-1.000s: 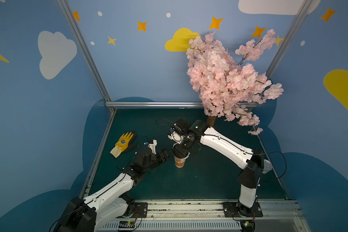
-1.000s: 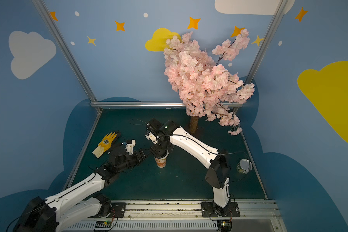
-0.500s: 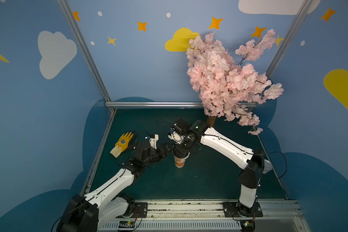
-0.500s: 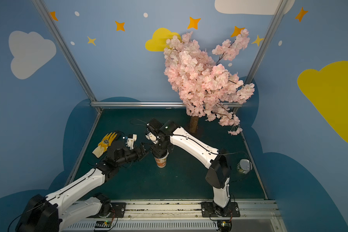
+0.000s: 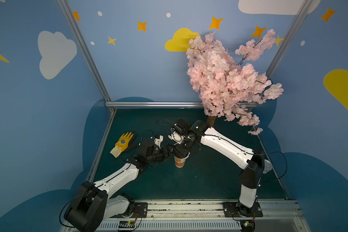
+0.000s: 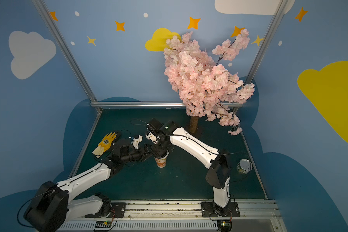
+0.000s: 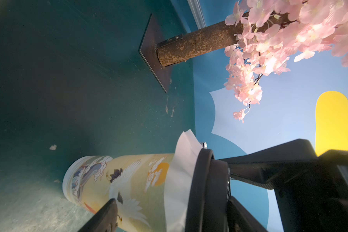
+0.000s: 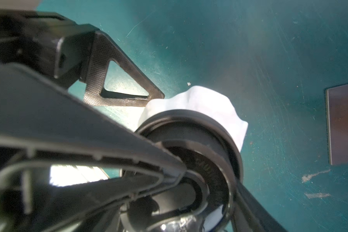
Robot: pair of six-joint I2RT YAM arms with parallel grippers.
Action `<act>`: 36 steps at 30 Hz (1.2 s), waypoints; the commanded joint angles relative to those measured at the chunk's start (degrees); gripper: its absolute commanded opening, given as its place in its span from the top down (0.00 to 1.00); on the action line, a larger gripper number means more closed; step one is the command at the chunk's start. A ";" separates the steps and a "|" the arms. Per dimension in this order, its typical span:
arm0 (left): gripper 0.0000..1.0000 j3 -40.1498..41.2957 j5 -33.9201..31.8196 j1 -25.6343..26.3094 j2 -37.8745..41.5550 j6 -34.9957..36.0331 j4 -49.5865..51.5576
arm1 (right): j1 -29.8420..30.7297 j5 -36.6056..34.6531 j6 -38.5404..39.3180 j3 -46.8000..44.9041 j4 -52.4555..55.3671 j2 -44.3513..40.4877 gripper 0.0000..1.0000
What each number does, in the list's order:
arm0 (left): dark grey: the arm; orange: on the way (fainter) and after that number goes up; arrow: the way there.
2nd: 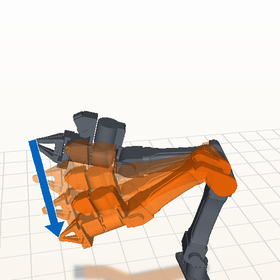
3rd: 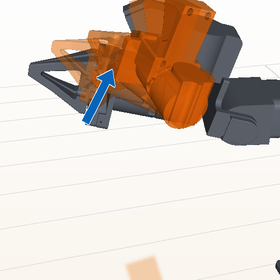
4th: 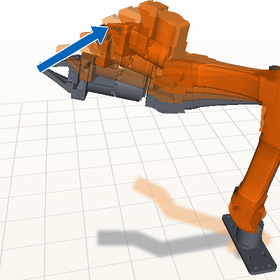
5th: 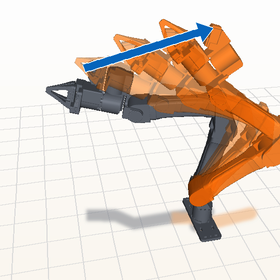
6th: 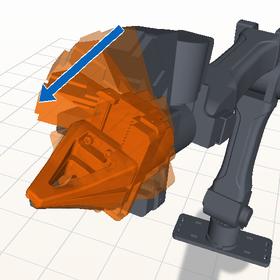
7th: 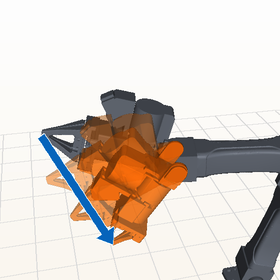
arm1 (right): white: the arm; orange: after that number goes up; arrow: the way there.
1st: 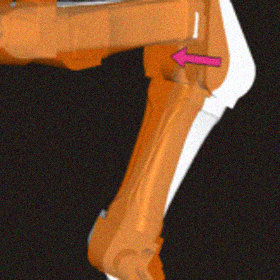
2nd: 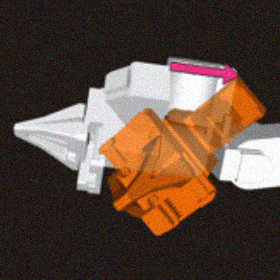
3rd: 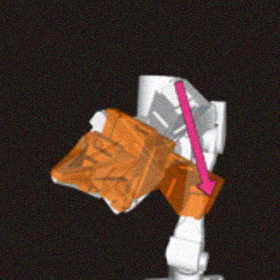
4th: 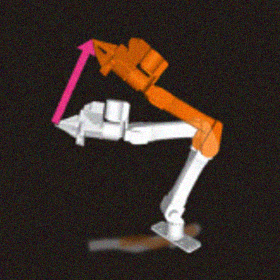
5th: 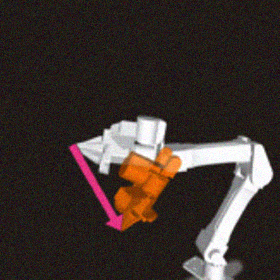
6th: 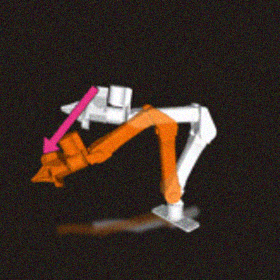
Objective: Put the leak-proof paper on the milk tea cups
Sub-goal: Secure the cup lid on the cup.
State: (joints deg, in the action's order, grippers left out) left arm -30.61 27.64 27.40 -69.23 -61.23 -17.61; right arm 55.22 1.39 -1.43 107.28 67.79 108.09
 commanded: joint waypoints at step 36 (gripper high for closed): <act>0.24 5.43 -4.41 1.61 -3.64 3.78 9.05 | -13.47 24.54 -52.25 -56.15 -53.01 -43.06 0.42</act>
State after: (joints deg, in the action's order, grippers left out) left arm -28.67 24.84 28.62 -70.08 -59.75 -23.16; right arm 42.02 22.04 -46.87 51.72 24.99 65.19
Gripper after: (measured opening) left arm 0.759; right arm 0.590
